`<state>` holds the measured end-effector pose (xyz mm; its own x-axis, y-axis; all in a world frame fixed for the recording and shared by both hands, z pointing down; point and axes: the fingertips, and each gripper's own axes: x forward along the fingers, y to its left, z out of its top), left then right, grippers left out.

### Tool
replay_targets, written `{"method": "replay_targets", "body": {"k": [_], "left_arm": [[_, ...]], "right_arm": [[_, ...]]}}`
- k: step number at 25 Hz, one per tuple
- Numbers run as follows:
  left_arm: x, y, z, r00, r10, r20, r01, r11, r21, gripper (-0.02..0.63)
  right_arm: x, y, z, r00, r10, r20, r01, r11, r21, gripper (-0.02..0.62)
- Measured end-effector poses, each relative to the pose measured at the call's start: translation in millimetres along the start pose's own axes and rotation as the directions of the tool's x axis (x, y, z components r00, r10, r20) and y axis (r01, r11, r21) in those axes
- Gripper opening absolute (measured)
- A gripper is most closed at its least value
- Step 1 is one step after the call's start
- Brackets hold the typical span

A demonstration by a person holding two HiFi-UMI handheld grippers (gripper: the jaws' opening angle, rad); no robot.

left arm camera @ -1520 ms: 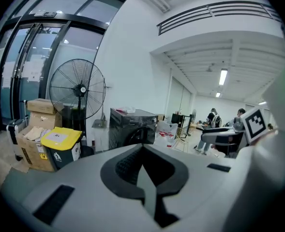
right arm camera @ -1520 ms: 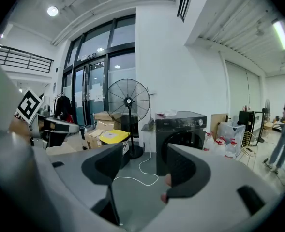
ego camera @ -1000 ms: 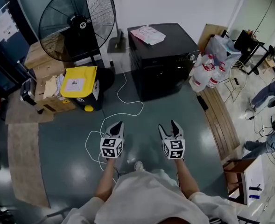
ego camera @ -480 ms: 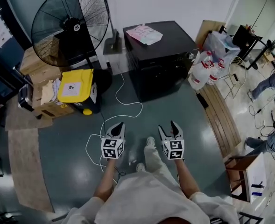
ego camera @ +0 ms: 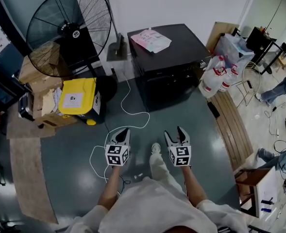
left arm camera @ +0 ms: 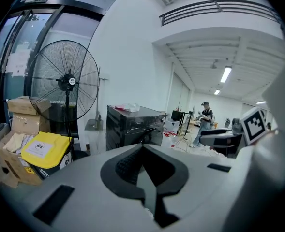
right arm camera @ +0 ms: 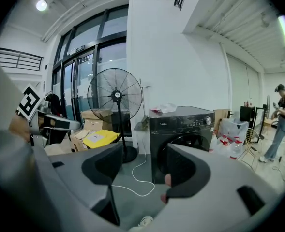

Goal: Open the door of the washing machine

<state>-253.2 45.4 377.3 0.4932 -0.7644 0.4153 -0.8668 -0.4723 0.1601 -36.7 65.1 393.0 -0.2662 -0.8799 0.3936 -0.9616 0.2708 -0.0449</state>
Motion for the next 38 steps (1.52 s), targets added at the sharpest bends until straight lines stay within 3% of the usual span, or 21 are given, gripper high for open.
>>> {"method": "replay_targets", "body": {"k": [19,38], "left_arm": [[181.8,45.9,81.0,0.997,0.062,-0.054,-0.063,0.998,-0.022,0.008],[273.8,77.2,70.3,0.991,0.040,-0.124,-0.045,0.998,-0.040,0.008]], "right_arm": [[184.2,-107.8,64.3,0.996,0.075,-0.045,-0.074,0.997,0.015,0.272],[276.5,-130.4,20.5,0.984,0.088,-0.157,-0.082,0.996,0.042,0.272]]}}
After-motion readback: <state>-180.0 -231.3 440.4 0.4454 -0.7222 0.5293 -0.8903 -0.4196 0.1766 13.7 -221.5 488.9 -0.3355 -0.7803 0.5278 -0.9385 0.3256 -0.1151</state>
